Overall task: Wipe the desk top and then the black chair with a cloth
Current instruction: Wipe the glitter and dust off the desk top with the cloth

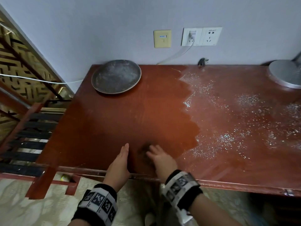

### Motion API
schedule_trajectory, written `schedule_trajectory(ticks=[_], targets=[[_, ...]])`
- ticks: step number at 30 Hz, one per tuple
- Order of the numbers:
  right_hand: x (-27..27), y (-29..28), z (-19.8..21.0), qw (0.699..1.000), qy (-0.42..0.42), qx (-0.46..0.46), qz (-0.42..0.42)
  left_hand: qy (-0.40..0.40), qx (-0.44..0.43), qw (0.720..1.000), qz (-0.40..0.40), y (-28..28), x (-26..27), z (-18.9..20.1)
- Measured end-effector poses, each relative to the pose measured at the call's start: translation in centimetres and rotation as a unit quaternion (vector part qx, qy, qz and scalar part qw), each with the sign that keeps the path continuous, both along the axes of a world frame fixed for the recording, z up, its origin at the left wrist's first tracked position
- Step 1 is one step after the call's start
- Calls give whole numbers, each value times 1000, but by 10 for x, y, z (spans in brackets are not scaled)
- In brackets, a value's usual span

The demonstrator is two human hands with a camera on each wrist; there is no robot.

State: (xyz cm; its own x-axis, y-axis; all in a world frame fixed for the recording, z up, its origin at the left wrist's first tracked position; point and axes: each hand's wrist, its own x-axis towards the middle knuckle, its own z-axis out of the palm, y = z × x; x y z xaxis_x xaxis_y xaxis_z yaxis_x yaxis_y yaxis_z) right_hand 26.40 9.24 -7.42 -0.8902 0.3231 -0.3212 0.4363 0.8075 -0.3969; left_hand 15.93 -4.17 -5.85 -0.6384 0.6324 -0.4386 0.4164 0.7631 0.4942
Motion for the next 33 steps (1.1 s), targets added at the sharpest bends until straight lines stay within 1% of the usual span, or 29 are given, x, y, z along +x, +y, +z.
schedule_trajectory(ticks=[2, 3, 4, 5, 7, 8, 9, 10, 12, 14, 15, 16, 17, 19, 20, 21, 23, 25, 26, 28, 30, 31, 33], targets=[[16, 26, -4, 991, -28, 32, -124, -5, 4, 1000, -6, 3, 2, 0], [21, 26, -6, 987, -37, 49, -152, -6, 7, 1000, -16, 5, 4, -1], [25, 17, -11, 986, -13, 75, -147, -7, 8, 999, -35, 7, 6, -2], [27, 1, -14, 990, -1, 75, -117, -7, 7, 998, -63, 11, 7, -5], [37, -28, -28, 993, 60, 87, -52, -1, 2, 993, -120, 18, 11, -11], [42, -37, -31, 994, 55, 86, -31, -1, -4, 990, -139, 22, 13, -13], [49, -38, -28, 995, 60, 72, -27, 1, -10, 989, -149, 25, 15, -14], [58, -34, -23, 996, 64, 53, -43, 7, -14, 987, -161, 28, 18, -14], [72, -5, -17, 989, 46, 48, -134, 23, -13, 983, -183, 33, 23, -14], [93, 25, -21, 968, 44, 87, -231, 31, -5, 980, -197, 38, 28, -14], [96, 30, -22, 961, 29, 104, -256, 32, -2, 979, -203, 40, 30, -15], [94, 26, -22, 959, 18, 128, -254, 31, 0, 978, -208, 42, 32, -15], [91, 16, -28, 963, 36, 117, -239, 31, -1, 976, -214, 43, 34, -17], [81, -15, -39, 978, 71, 131, -149, 32, -5, 975, -222, 45, 38, -21], [78, -30, -39, 983, 62, 124, -120, 36, -10, 974, -225, 45, 39, -23], [79, -36, -39, 985, 51, 120, -111, 40, -13, 973, -229, 45, 39, -25], [96, -28, -47, 983, 63, 120, -126, 47, -14, 972, -230, 44, 39, -27], [121, -3, -49, 972, 70, 115, -191, 51, -13, 972, -227, 44, 39, -27], [131, 10, -44, 962, 69, 124, -231, 50, -16, 973, -224, 44, 39, -26], [139, 29, -39, 950, 30, 134, -281, 53, -21, 974, -218, 44, 39, -24], [128, 23, -34, 948, 17, 136, -287, 61, -21, 973, -221, 45, 40, -23], [118, 14, -34, 954, 28, 125, -270, 65, -21, 972, -224, 45, 40, -22], [99, -16, -47, 970, 47, 138, -197, 70, -22, 971, -228, 46, 41, -21]])
